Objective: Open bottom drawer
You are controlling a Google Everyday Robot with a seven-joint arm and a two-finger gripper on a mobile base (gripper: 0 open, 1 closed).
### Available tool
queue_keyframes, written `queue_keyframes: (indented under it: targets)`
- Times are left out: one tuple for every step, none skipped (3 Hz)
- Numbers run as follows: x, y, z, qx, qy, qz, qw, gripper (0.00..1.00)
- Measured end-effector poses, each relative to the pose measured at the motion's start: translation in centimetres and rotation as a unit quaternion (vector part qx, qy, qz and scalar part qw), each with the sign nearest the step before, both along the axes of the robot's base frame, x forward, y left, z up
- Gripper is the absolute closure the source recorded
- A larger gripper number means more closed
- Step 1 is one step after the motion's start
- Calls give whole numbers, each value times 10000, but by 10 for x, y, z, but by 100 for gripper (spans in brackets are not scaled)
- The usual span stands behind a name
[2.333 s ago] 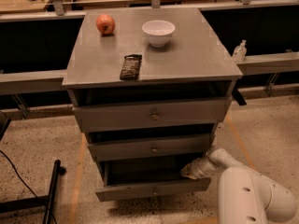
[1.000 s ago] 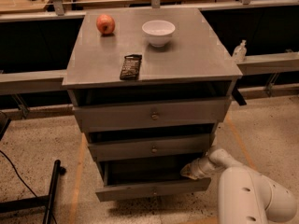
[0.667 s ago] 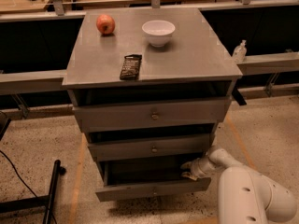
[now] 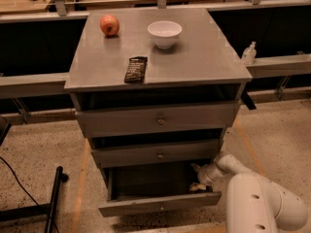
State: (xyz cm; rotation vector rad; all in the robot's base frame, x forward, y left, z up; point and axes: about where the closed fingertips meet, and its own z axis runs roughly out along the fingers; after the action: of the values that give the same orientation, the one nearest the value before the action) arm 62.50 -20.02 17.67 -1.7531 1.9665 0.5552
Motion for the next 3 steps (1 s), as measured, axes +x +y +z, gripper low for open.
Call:
queue_keyframes:
  targets:
    - [0, 0, 0, 0, -1, 0, 10000, 16]
    - [16, -1, 8, 64, -365, -105, 9993, 41]
    - [23, -6, 17, 129, -623, -210, 9978, 63]
